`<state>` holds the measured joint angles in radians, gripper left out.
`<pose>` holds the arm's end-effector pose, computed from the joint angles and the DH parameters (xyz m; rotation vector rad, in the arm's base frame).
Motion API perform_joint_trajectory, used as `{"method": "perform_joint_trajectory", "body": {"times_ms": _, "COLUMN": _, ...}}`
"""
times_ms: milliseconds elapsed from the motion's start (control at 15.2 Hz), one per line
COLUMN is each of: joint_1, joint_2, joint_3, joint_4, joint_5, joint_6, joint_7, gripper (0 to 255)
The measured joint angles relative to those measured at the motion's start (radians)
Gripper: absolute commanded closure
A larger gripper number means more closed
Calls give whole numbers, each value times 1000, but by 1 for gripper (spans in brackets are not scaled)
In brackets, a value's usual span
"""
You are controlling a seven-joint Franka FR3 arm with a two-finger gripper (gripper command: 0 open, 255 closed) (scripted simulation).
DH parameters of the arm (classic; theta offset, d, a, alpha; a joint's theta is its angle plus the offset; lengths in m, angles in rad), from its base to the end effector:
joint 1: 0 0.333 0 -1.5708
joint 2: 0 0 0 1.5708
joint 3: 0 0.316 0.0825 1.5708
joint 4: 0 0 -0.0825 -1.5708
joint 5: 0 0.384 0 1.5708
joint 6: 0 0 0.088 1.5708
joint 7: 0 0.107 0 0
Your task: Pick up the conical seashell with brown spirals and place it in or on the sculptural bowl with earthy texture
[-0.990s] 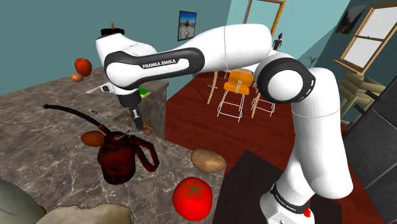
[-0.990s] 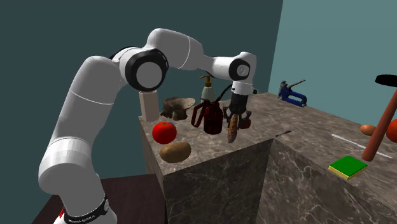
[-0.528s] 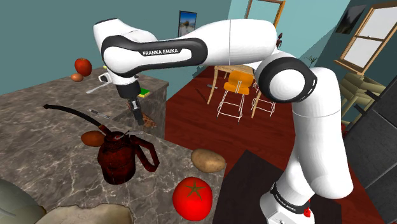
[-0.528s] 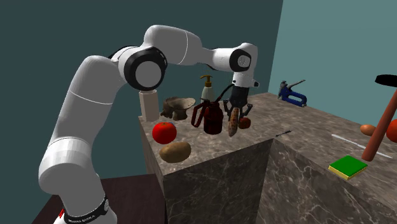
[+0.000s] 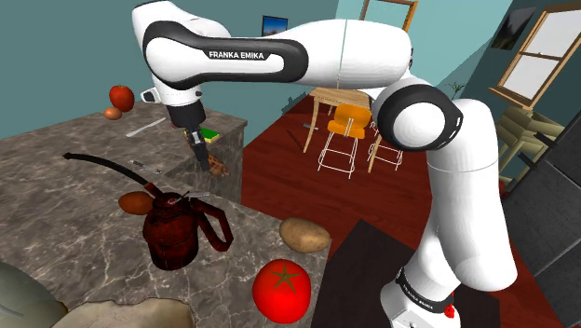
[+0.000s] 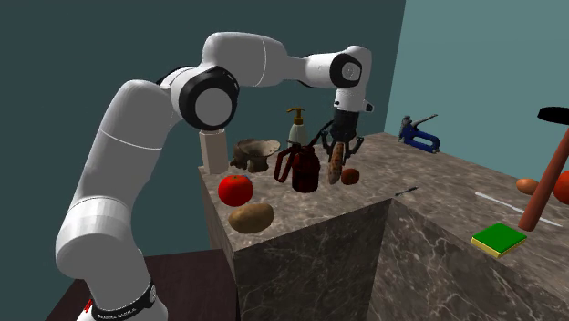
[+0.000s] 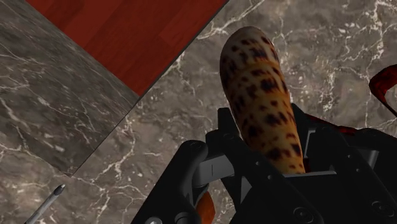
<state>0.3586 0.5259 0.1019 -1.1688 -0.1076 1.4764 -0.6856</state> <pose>0.6251 0.2776 0.4772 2.6036 1.6677 -0.3429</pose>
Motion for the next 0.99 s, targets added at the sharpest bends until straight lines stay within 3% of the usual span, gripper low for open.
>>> {"method": "perform_joint_trajectory", "body": {"times_ms": 792, "joint_1": 17, "joint_2": 64, "joint_3": -2, "joint_4": 265, "joint_5": -6, "joint_6": -200, "joint_7": -10, "gripper": 255}}
{"method": "perform_joint_trajectory", "body": {"times_ms": 990, "joint_1": 43, "joint_2": 26, "joint_3": 9, "joint_4": 215, "joint_5": 0, "joint_6": -192, "joint_7": 29, "gripper": 255}}
